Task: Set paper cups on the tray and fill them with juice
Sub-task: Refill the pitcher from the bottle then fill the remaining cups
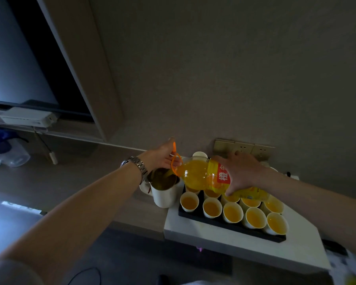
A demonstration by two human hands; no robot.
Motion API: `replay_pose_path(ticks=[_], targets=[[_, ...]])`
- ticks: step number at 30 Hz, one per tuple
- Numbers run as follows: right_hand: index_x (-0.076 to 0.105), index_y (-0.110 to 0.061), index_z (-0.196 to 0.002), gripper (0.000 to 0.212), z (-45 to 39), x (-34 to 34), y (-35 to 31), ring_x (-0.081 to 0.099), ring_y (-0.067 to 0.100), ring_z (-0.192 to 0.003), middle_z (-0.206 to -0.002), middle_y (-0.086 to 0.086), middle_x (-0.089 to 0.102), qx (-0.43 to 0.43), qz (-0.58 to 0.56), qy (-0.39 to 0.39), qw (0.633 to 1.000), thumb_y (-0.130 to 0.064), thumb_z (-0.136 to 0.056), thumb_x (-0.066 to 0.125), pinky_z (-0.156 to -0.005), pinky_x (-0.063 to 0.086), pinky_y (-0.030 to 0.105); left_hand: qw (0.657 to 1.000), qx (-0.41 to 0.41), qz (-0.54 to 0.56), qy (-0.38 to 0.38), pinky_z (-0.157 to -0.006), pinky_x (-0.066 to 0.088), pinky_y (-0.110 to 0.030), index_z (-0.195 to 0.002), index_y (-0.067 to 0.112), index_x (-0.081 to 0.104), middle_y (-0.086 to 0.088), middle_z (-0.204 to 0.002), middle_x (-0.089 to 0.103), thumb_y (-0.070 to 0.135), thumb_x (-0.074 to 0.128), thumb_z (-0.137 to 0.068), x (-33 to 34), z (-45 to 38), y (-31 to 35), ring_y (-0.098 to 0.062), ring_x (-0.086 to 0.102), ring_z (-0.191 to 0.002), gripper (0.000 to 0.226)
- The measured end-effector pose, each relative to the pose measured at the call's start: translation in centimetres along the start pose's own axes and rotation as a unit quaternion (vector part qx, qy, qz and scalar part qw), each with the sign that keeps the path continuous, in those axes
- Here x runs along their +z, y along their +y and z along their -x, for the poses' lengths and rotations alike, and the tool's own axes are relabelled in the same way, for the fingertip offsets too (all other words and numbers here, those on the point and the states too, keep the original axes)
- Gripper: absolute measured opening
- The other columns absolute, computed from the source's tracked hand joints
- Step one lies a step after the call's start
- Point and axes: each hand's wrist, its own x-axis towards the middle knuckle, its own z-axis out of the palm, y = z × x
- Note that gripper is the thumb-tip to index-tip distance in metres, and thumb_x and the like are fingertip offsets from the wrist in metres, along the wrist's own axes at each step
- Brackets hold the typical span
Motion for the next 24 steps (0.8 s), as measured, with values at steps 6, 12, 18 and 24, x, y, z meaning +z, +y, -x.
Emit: replay_pose_path(ticks=[6, 12, 18, 24], targets=[[0.008, -0.040, -0.155, 0.128, -0.6, 0.3, 0.4, 0.049, 0.029, -0.128, -0.145, 0.007, 0.045, -0.009, 0.001, 0.004, 1.000, -0.076, -0.055, 0.079, -0.097, 0.047, 0.042, 1.000, -0.005, -0.006, 0.002, -0.104, 0.052, -0.048, -0.099, 0.007, 0.053, -0.025, -0.114, 0.065, 0.055, 0.033, -0.107, -0.1, 0.2, 0.1, -0.036, 0.066, -0.108, 0.053], [0.004, -0.042, -0.154, 0.132, -0.9, 1.9, 0.9, 0.048, 0.028, -0.130, -0.147, 0.005, 0.043, -0.008, -0.067, 0.005, 0.998, -0.080, -0.052, 0.077, -0.100, 0.047, 0.043, 1.000, 0.005, 0.023, 0.021, -0.082, 0.057, -0.041, -0.102, 0.002, 0.055, -0.022, -0.103, 0.064, 0.058, 0.035, -0.105, 0.0, 0.6, 1.0, -0.031, 0.064, -0.091, 0.060], [-0.001, -0.047, -0.152, 0.131, -1.3, 4.2, 0.2, 0.042, 0.027, -0.137, -0.153, 0.002, 0.036, 0.002, -0.145, 0.017, 0.989, -0.085, -0.052, 0.074, -0.102, 0.049, 0.044, 0.997, 0.054, -0.023, 0.052, -0.063, 0.057, -0.033, -0.104, 0.003, 0.056, -0.022, -0.100, 0.065, 0.061, 0.030, -0.105, -0.2, 1.4, 2.1, -0.027, 0.065, -0.076, 0.064], [-0.001, -0.050, -0.150, 0.132, -1.6, 5.9, -0.1, 0.048, 0.025, -0.130, -0.147, 0.000, 0.043, 0.006, -0.221, 0.057, 0.974, -0.088, -0.047, 0.072, -0.095, 0.053, 0.043, 0.993, 0.081, -0.013, 0.087, -0.055, 0.053, -0.029, -0.084, 0.008, 0.051, -0.018, -0.080, 0.064, 0.059, 0.032, -0.105, -0.2, 2.2, 3.8, -0.024, 0.060, -0.059, 0.058]])
